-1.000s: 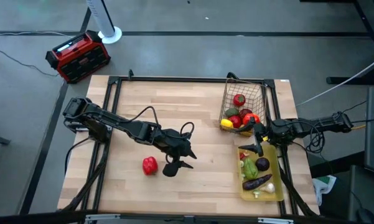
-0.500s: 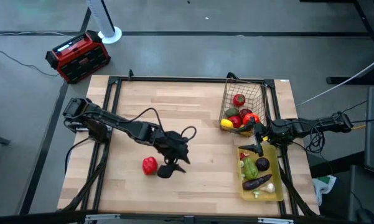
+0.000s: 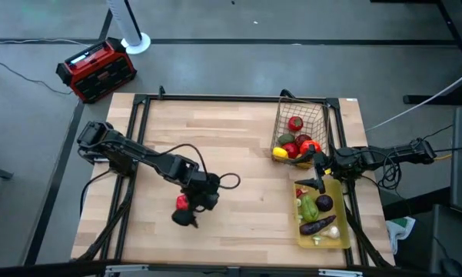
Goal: Sort produce into baskets
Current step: Put the red bell pepper into the yellow bin
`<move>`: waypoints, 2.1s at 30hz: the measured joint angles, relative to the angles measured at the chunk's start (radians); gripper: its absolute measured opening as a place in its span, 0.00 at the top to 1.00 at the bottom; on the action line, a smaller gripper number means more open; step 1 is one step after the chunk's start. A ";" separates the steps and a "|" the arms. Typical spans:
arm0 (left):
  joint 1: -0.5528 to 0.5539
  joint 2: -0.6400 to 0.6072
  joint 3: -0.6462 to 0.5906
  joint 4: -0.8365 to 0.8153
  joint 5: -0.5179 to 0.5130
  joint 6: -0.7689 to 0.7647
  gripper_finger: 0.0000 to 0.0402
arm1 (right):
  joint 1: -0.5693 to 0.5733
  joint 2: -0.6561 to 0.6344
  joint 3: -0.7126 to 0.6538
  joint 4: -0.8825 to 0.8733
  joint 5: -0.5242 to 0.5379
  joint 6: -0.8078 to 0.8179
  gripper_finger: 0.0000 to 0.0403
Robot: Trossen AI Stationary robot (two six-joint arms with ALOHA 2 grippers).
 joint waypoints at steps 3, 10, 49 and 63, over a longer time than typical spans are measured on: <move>-0.021 0.000 -0.006 -0.108 0.014 0.018 0.05 | 0.000 0.000 0.000 0.000 0.000 0.000 0.03; -0.070 0.000 -0.006 -0.311 -0.070 0.239 0.04 | 0.000 0.000 0.000 0.000 0.000 0.000 0.03; -0.162 0.000 -0.143 -0.169 -0.486 0.313 0.03 | 0.000 0.001 -0.001 0.011 0.000 0.001 0.03; -0.144 0.006 -0.143 -0.149 -0.405 0.103 0.03 | 0.000 0.001 -0.001 0.013 0.000 0.001 0.03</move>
